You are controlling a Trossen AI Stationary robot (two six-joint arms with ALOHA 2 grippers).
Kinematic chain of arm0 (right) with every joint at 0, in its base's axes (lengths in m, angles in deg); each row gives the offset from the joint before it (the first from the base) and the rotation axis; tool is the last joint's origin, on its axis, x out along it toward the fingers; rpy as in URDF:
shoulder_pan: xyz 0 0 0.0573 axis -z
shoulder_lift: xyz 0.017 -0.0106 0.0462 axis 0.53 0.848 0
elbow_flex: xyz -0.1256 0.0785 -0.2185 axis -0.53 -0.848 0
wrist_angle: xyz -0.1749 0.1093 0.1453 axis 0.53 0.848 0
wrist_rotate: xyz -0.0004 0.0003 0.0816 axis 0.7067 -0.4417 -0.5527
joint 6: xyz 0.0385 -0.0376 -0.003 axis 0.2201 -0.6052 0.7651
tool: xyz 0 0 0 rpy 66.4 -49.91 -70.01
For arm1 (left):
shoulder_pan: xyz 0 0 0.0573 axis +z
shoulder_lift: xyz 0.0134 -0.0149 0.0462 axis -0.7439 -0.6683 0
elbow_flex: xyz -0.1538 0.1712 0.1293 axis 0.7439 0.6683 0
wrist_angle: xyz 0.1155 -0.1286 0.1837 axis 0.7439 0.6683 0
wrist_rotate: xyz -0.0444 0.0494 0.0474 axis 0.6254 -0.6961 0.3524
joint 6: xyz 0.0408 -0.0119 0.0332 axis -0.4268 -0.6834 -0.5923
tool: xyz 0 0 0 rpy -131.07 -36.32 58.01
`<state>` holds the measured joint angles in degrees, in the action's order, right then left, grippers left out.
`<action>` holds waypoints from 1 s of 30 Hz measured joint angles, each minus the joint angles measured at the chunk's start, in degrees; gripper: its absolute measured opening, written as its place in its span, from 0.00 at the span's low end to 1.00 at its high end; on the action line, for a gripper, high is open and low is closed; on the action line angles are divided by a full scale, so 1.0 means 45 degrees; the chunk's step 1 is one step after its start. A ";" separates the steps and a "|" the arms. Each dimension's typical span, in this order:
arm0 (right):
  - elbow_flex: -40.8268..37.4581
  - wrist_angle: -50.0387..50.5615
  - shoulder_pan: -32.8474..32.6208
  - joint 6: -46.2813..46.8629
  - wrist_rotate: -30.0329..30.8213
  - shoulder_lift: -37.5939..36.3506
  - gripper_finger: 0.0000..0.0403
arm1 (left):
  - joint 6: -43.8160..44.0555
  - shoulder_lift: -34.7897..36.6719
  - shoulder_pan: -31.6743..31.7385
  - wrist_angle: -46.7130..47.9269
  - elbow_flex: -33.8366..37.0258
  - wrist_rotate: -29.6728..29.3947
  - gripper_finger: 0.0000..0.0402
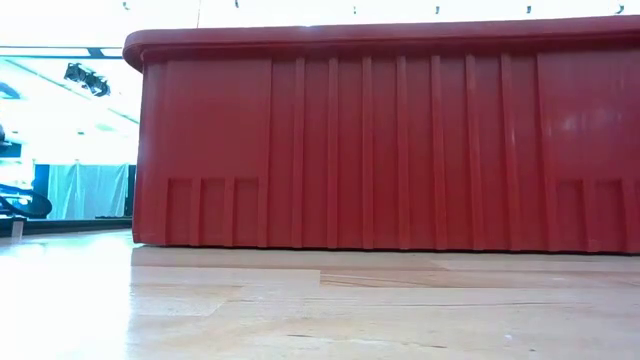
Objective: Pick and place slides into bin
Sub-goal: Return to Home Position
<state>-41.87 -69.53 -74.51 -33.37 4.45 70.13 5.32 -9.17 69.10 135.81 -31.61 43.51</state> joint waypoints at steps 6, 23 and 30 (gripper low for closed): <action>-0.0348 -0.0243 0.0000 0.0000 0.0050 0.0003 0.36 | 0.0989 0.1657 0.0000 -0.1809 0.3574 0.0274 0.16; -0.1159 -0.1245 0.0000 -0.0619 0.1398 -0.0015 0.36 | 0.0246 0.4237 -0.0010 -1.3026 1.3951 -0.0438 0.16; -0.1159 -0.0864 0.0005 -0.0404 0.2421 -0.0015 0.36 | 0.0720 0.4232 0.0000 -1.5407 1.6312 -0.1137 0.14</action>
<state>-47.08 -73.42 -74.49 -35.19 15.35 70.07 8.56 9.87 69.10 66.48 41.80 38.39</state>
